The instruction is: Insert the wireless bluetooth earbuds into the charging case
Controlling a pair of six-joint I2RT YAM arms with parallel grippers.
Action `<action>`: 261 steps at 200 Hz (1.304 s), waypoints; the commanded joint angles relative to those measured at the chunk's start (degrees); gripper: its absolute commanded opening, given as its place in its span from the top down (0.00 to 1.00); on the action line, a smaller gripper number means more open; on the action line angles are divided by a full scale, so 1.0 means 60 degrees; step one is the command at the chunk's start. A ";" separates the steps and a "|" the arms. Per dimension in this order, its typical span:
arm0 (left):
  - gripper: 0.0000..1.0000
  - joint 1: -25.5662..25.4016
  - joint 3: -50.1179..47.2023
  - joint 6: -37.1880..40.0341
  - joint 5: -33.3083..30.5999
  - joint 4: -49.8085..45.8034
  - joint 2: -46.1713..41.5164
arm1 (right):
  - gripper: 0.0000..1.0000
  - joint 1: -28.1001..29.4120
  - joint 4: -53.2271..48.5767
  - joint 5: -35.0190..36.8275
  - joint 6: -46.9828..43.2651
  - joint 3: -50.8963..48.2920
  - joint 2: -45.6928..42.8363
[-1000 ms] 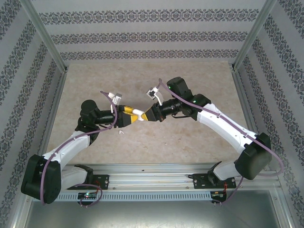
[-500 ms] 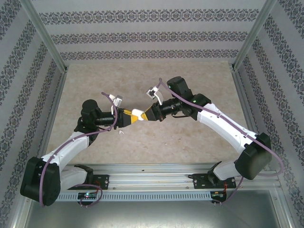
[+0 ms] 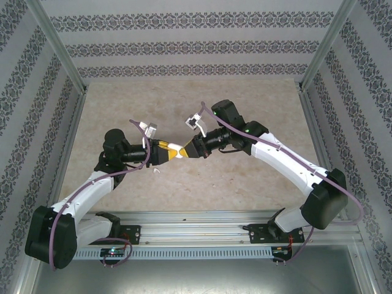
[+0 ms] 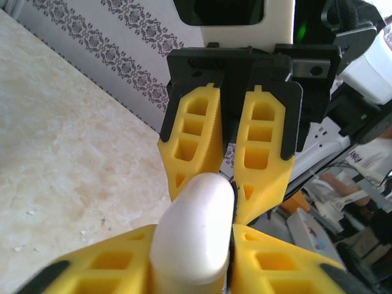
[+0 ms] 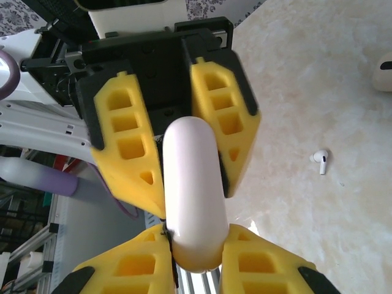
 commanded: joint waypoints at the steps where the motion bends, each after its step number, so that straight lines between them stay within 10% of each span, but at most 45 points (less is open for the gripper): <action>1: 0.79 -0.0121 0.0268 0.0218 0.0045 -0.0226 -0.0146 | 0.98 0.0062 0.0143 -0.0080 -0.0129 0.0296 0.0074; 55: 0.54 -0.0136 0.0240 0.0807 -0.0155 -0.1096 -0.0565 | 0.99 -0.0058 0.0258 -0.0124 -0.0050 0.0283 0.0006; 160: 1.00 -0.0144 0.0064 0.1056 -0.0261 -0.0732 -0.0846 | 0.83 -0.0122 0.0417 -0.0053 0.0108 0.0268 0.0193; 261: 1.00 -0.0132 -0.0239 0.2706 -0.0708 -0.2098 -0.2160 | 0.61 -0.0837 0.1061 0.0449 0.1586 0.0366 0.1304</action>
